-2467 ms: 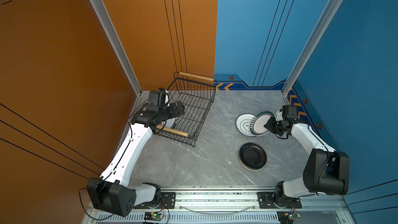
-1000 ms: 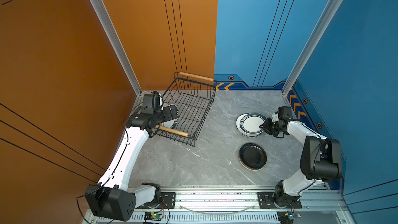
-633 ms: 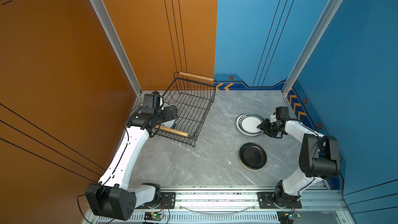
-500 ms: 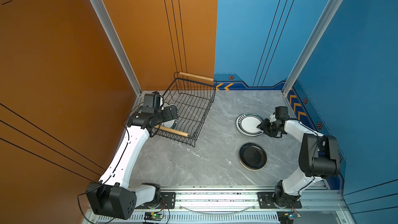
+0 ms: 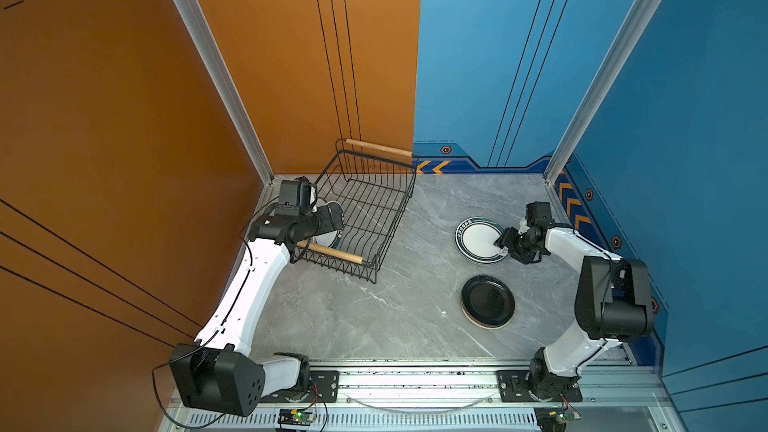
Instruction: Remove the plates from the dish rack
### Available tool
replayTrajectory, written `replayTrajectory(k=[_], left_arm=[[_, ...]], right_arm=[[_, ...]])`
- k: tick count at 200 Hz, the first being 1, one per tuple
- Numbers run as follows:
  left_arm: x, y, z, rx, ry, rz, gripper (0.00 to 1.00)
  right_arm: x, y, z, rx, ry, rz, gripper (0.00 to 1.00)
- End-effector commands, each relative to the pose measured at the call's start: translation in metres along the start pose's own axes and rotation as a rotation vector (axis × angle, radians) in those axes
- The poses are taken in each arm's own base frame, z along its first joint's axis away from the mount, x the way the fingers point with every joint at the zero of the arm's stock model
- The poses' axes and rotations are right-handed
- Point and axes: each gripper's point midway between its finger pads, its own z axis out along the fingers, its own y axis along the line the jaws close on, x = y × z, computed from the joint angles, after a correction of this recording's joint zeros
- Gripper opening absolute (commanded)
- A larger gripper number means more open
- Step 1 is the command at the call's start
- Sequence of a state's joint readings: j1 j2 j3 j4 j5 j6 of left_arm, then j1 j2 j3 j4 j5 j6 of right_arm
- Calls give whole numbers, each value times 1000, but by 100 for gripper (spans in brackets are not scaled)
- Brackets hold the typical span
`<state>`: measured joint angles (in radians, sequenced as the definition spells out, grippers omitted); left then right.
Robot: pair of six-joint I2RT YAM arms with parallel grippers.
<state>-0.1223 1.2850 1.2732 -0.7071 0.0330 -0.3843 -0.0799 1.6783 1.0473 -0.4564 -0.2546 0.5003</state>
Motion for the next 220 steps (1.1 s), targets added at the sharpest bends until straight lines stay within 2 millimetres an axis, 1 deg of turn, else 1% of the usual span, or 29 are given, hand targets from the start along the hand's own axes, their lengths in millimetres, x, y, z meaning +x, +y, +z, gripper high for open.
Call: replayTrajectory(k=[1, 16, 30, 50, 65, 97, 113, 123, 125, 127, 130, 161, 175, 197, 212, 220], left_arm=[[6, 10, 12, -42, 32, 16, 98], [6, 12, 17, -56, 43, 17, 98], [6, 15, 23, -77, 52, 25, 98], [5, 21, 34, -116, 67, 36, 98], [4, 24, 42, -139, 79, 48, 98], [-2, 34, 49, -204, 73, 69, 98], [-4, 34, 55, -206, 84, 82, 98], [-5, 33, 58, -207, 87, 86, 98], [-5, 33, 59, -209, 88, 87, 98], [-6, 34, 60, -212, 89, 88, 98], [-6, 34, 61, -217, 90, 91, 98], [-10, 39, 74, -249, 107, 137, 98], [-12, 40, 80, -259, 118, 161, 100], [-12, 44, 89, -277, 136, 202, 94], [-13, 43, 95, -274, 146, 216, 88], [-13, 42, 97, -266, 152, 220, 87]], right_arm=[[-1, -6, -6, 75, -7, -35, 70], [-2, -5, -10, 75, -20, -44, 74], [-4, -4, -12, 75, -29, -48, 75], [-5, -2, -15, 71, -37, -54, 77], [-5, -1, -16, 69, -39, -58, 81], [-3, -2, -18, 67, -39, -73, 85], [-2, -1, -21, 62, -39, -80, 92], [-1, 0, -23, 54, -42, -84, 93], [-1, 1, -24, 52, -43, -84, 94], [-1, 0, -24, 53, -44, -85, 99], [-1, 1, -25, 51, -45, -87, 100], [-1, -1, -31, 41, -57, -82, 100], [0, -2, -33, 34, -56, -77, 100], [0, -3, -34, 17, -53, -71, 100], [1, -5, -36, 7, -52, -70, 100], [1, -6, -36, 6, -52, -68, 100]])
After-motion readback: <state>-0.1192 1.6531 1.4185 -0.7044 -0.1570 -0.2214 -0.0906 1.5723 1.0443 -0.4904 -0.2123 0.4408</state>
